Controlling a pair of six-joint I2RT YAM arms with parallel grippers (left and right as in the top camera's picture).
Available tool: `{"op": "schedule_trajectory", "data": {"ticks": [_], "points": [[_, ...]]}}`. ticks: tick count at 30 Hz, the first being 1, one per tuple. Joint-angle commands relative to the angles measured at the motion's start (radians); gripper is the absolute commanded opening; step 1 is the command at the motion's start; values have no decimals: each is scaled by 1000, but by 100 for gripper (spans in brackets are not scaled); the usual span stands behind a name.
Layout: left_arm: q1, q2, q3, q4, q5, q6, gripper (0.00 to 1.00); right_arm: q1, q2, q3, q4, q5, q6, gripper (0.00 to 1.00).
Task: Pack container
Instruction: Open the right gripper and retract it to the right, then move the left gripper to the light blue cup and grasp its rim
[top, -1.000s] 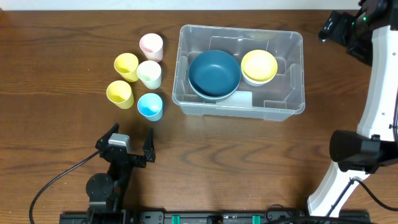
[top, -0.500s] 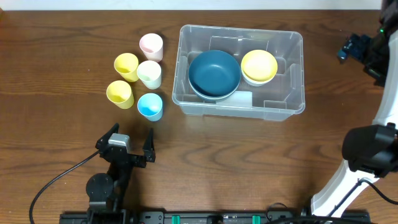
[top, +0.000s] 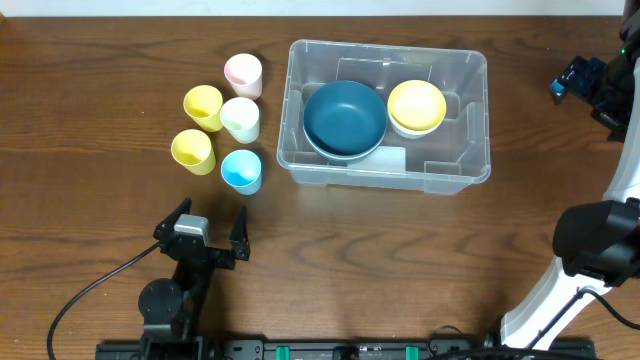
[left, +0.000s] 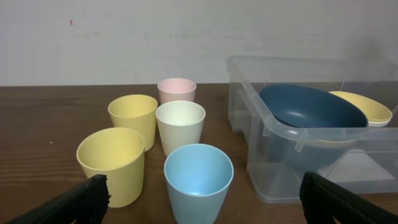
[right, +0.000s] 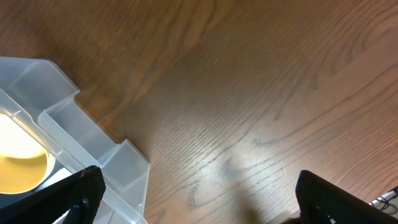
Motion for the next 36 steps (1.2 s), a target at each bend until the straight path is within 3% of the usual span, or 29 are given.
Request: {"op": "schedule_trajectory", "data": {"ticks": [1, 3, 9, 14, 19, 25, 27, 31, 34, 36], "points": [[4, -6, -22, -3, -11, 6, 98, -2, 6, -4, -1, 14, 14, 99], [4, -6, -22, -8, -2, 5, 98, -2, 6, -4, -1, 14, 14, 99], [4, -5, 11, 26, 275, 1, 98, -2, 6, -3, -1, 14, 14, 99], [4, 81, 190, -60, 290, -59, 98, -2, 6, -3, -1, 14, 14, 99], [4, 367, 574, -334, 231, -22, 98, -3, 6, -4, -1, 14, 14, 99], [4, 657, 975, -599, 401, 16, 98, -3, 6, -4, -1, 14, 14, 99], [4, 723, 1090, -720, 323, -5, 98, -3, 6, -4, -1, 14, 14, 99], [4, 929, 1372, -1111, 18, -89, 98, -3, 6, -4, -1, 14, 14, 99], [4, 1094, 1529, -1315, -15, -88, 98, -3, 6, -4, -1, 14, 14, 99], [4, 1179, 1572, -1366, 6, -89, 98, -3, 6, -4, -1, 14, 14, 99]]}}
